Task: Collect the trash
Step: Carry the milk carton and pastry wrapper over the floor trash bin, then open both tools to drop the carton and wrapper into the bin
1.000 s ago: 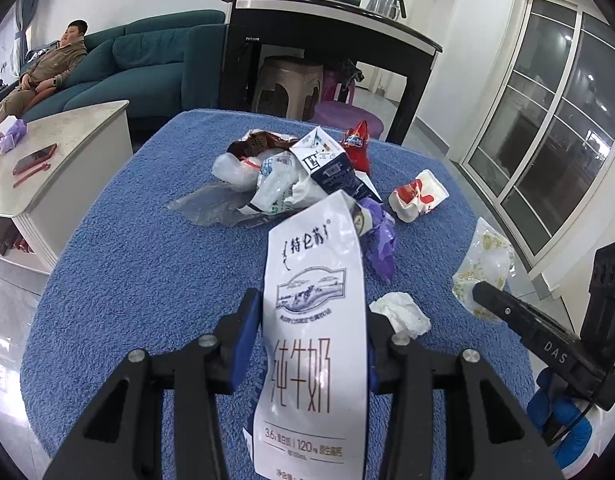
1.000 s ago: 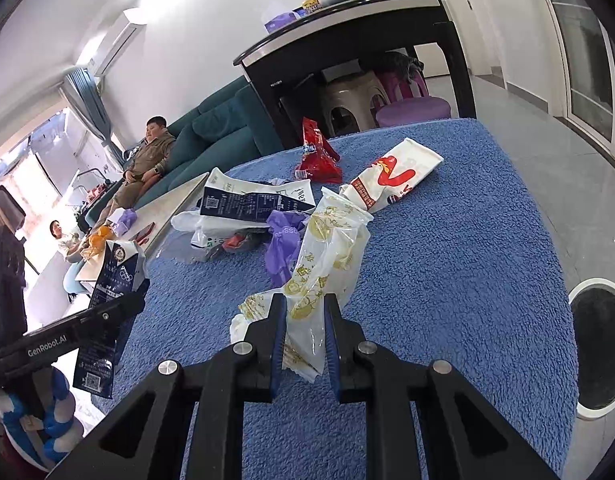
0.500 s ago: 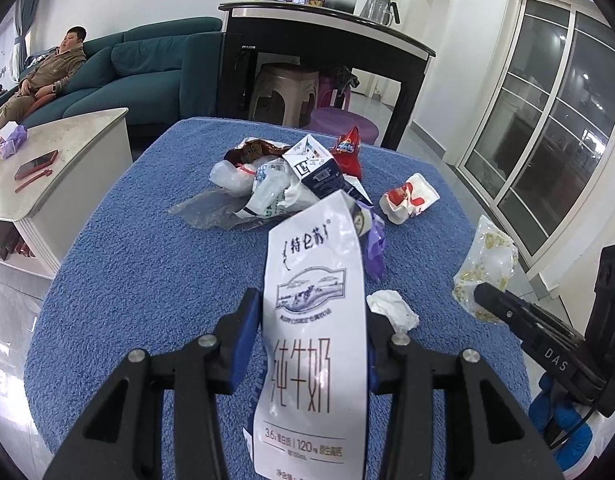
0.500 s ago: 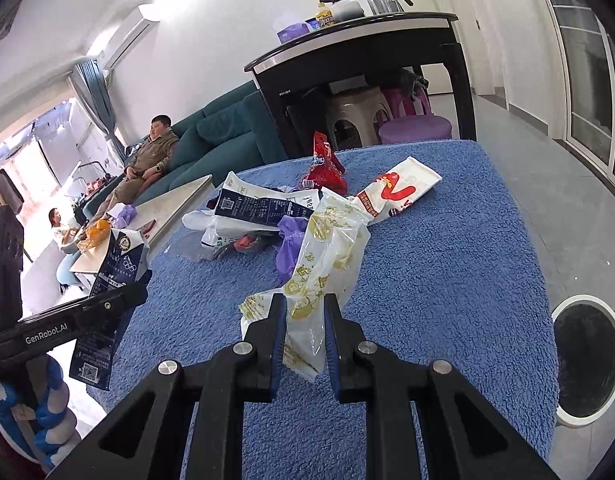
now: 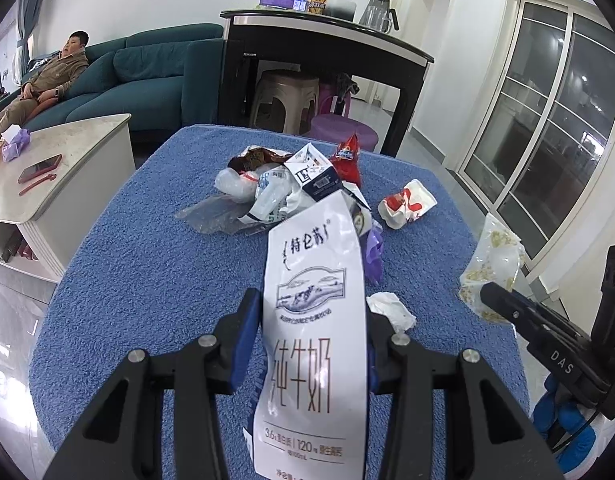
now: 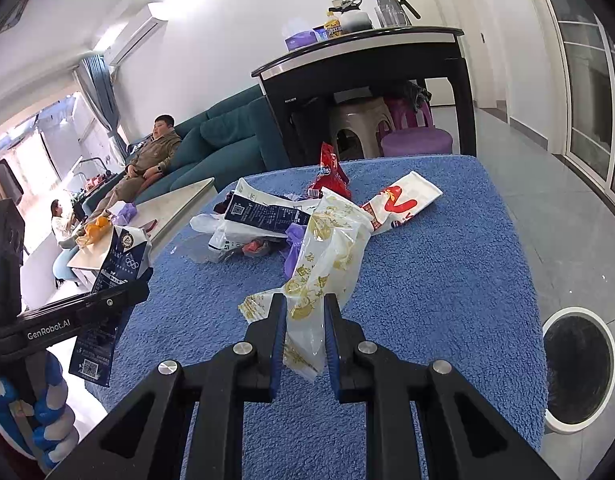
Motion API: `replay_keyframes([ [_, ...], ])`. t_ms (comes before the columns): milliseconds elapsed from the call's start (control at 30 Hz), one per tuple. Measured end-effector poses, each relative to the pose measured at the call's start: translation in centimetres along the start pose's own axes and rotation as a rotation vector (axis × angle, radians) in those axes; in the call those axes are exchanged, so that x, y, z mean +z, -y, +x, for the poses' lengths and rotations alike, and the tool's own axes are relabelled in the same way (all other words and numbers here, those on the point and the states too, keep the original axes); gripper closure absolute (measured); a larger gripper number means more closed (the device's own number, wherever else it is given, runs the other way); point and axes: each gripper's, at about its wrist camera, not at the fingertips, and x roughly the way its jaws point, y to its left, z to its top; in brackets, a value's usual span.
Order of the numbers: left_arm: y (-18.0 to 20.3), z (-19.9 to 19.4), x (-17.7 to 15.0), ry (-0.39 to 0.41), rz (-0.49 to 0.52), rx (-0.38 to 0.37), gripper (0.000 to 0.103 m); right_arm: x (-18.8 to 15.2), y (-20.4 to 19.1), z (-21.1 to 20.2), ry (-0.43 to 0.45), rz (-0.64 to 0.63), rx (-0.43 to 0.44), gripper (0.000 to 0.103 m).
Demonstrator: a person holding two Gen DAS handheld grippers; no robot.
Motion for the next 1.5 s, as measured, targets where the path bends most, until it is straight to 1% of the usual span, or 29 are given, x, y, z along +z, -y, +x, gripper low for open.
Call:
replay_keyframes([
  [200, 0.5, -0.3, 0.2, 0.007, 0.016, 0.003, 0.062, 0.2, 0.3, -0.6, 0.016, -0.005, -0.011, 0.086],
  [367, 1.6, -0.8, 1.2, 0.029, 0.042, -0.002, 0.062, 0.5, 1.1, -2.3, 0.052, 0.005, -0.042, 0.086],
  [500, 3.6, -1.3, 2.6, 0.059, 0.087, -0.018, 0.062, 0.8, 2.6, -4.1, 0.093, 0.021, -0.079, 0.086],
  [600, 5.8, -1.1, 3.7, 0.072, 0.128, -0.048, 0.062, 0.8, 4.2, -5.6, 0.121, 0.043, -0.121, 0.086],
  [767, 11.5, 0.3, 5.2, 0.057, 0.22, -0.129, 0.062, 0.4, 7.7, -8.0, 0.154, 0.102, -0.199, 0.086],
  [900, 18.0, 2.7, 5.6, 0.012, 0.325, -0.21, 0.062, -0.3, 11.5, -10.4, 0.176, 0.163, -0.277, 0.086],
  [1033, 24.2, 5.5, 5.1, -0.043, 0.422, -0.27, 0.061, -1.5, 15.8, -12.1, 0.178, 0.228, -0.366, 0.086],
  [1067, 26.2, 6.6, 4.8, -0.066, 0.448, -0.289, 0.061, -2.0, 17.2, -12.3, 0.169, 0.249, -0.388, 0.086],
  [1167, 30.6, 9.1, 4.0, -0.107, 0.504, -0.319, 0.061, -3.0, 20.2, -12.1, 0.134, 0.284, -0.446, 0.086],
  [1233, 33.9, 11.5, 3.3, -0.153, 0.541, -0.344, 0.061, -3.9, 22.6, -11.6, 0.102, 0.315, -0.47, 0.086],
  [1367, 38.7, 15.6, 1.8, -0.227, 0.584, -0.377, 0.061, -5.7, 27.2, -9.8, 0.033, 0.381, -0.5, 0.086],
  [1433, 41.0, 18.1, 1.0, -0.268, 0.59, -0.389, 0.061, -6.5, 29.4, -8.8, 0.003, 0.411, -0.511, 0.086],
  [1500, 42.4, 19.8, 0.5, -0.294, 0.589, -0.403, 0.059, -7.3, 31.3, -8.0, -0.024, 0.433, -0.526, 0.085],
])
